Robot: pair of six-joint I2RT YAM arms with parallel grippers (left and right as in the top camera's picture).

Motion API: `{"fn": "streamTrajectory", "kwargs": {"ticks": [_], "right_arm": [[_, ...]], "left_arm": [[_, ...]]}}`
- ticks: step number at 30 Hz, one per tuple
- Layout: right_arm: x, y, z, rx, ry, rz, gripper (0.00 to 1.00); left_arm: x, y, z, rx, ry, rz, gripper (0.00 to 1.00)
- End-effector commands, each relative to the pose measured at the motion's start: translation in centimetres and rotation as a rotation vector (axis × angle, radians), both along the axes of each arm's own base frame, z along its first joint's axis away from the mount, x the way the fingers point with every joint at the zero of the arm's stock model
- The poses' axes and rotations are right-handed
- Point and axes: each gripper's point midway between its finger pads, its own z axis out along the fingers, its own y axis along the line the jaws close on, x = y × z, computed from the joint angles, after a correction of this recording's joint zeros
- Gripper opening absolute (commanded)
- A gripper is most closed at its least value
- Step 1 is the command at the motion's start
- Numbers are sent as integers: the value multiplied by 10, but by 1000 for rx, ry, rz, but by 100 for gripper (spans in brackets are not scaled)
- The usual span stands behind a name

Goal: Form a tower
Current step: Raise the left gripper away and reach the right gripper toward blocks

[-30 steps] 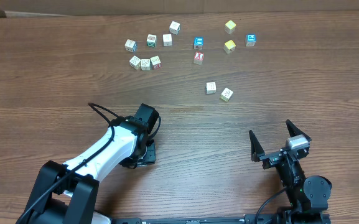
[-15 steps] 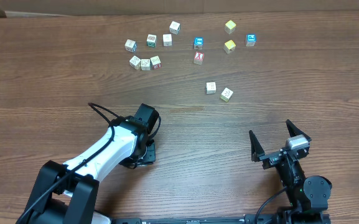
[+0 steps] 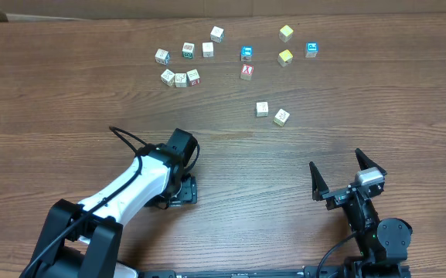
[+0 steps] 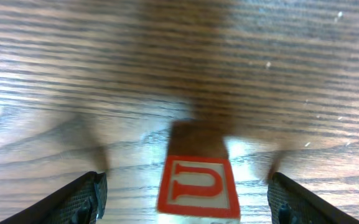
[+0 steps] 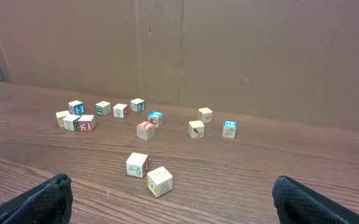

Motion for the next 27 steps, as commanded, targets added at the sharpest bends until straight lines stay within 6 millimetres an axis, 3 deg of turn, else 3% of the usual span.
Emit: {"fn": "streamTrajectory", "kwargs": {"ticks": [1, 5, 7, 11, 16, 20, 27], "right_arm": [[0, -1, -1, 9, -4, -5, 100], [0, -1, -1, 10, -4, -5, 100], [0, -1, -1, 9, -4, -5, 100], [1, -3, 8, -10, -47, -19, 100], [-1, 2, 14, 8, -66, 7, 100], [-8, 20, 26, 49, -99, 122, 100], [-16, 0, 105, 179, -191, 20, 100]], "left_arm": [[46, 5, 28, 36, -125, 27, 80], [98, 5, 74, -8, -263, 91, 81], [120, 10, 95, -31, -331, 129, 87], [148, 23, 125, -102, -403, 204, 94], [157, 46, 134, -187, -402, 298, 94], [154, 67, 131, -174, -389, 345, 95], [155, 78, 132, -159, -397, 374, 100]]}}
